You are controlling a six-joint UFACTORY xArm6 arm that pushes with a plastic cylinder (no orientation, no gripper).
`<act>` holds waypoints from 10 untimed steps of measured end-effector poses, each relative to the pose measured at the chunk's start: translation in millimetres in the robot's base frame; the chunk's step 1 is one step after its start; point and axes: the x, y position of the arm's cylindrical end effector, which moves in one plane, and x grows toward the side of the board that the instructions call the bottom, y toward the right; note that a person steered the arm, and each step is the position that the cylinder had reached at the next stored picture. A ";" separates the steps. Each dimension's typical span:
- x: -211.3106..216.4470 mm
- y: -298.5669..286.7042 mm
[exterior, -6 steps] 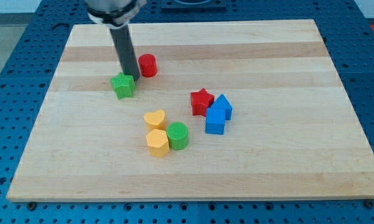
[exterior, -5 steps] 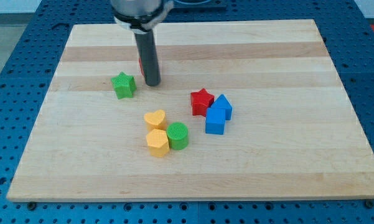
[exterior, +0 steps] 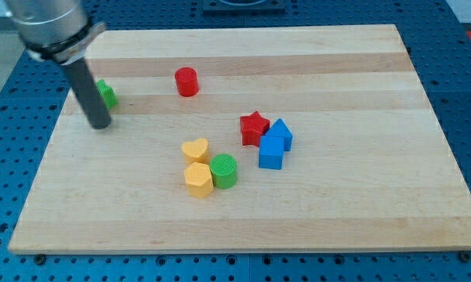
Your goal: Push the green star to the top left
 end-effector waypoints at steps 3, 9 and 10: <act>-105.6 -3.7; -127.8 24.1; -132.0 32.7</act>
